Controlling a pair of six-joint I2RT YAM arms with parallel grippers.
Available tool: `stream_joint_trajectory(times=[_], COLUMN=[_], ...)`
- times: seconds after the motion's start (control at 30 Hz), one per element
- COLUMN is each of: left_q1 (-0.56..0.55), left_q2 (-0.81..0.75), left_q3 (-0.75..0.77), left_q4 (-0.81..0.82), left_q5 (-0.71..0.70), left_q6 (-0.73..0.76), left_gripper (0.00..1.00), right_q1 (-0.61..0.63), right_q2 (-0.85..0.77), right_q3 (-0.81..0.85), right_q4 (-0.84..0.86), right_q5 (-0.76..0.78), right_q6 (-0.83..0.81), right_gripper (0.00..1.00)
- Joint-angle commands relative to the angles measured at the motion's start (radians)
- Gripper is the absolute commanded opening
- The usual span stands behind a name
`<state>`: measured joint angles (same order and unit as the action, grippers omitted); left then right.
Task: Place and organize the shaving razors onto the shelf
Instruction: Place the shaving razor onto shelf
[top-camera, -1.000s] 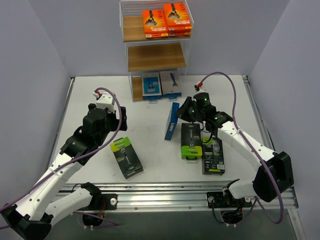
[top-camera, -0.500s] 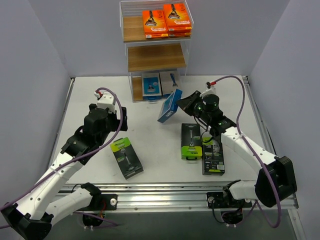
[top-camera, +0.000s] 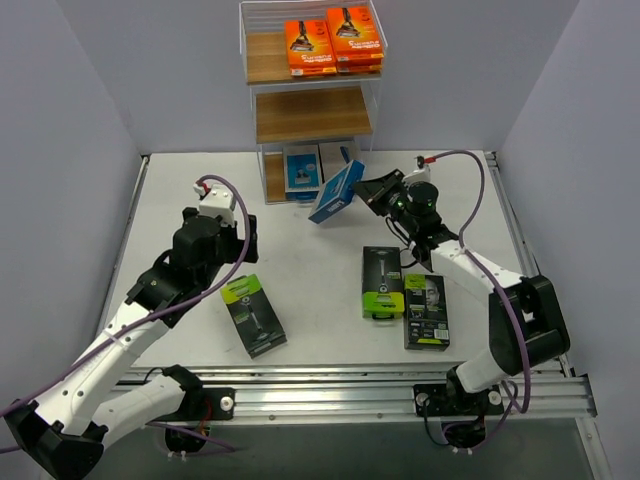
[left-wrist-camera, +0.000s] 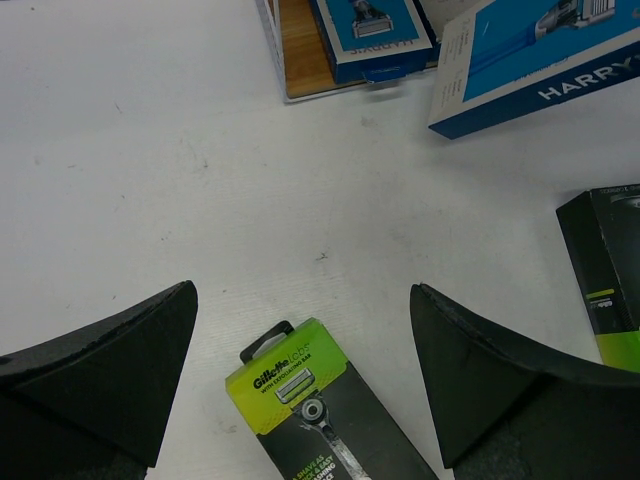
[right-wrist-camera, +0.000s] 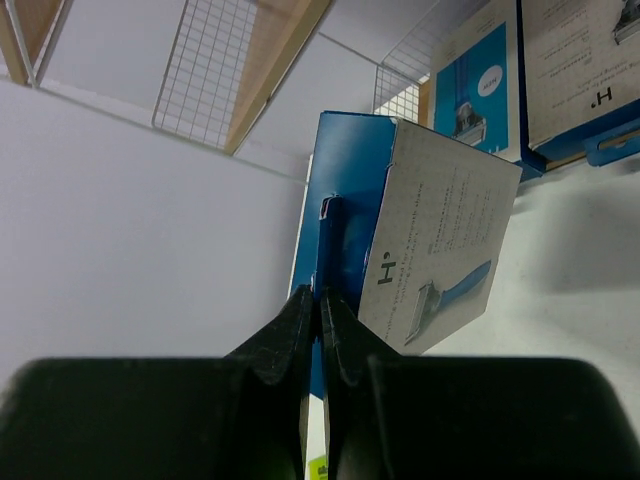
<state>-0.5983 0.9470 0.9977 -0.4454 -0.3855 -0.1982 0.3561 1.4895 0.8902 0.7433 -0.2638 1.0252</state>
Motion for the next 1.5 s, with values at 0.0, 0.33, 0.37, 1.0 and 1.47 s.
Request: stream_joint_trajectory(times=[0.0,0.33,0.37,1.0,1.47], left_q1=[-0.012,-0.034,-0.034,-0.064,-0.07], left_q2=[0.007,0.026,0.029,0.053,0.047], left_q3=[-0.007,-0.008,-0.008,-0.013,-0.016], left_q4=[0.037,0.039,0.039,0.043,0.045], left_q5=[0.008,0.004,0.005,-0.013,-0.046], left_q6=[-0.003,-0.001,-0.001,0.011,0.026], left_gripper=[0.96,0.96,0.96,0.96,0.96], right_q1=[-0.034,-0.086,-0.085,-0.097,-0.108], right_q2=[0.031,0.189,0.196,0.379,0.448], right_q3=[0.03,0.107,0.107,0.136,0.07], right_q4=[0.267,0.434,0.448,0.616,0.665], right_q5=[-0.052,-0.152,-0.147,-0.025,0.109], right_q6=[0.074,0.157,0.164,0.273,0.315], right_gripper=[0.0,0.0,0.0,0.0,0.0])
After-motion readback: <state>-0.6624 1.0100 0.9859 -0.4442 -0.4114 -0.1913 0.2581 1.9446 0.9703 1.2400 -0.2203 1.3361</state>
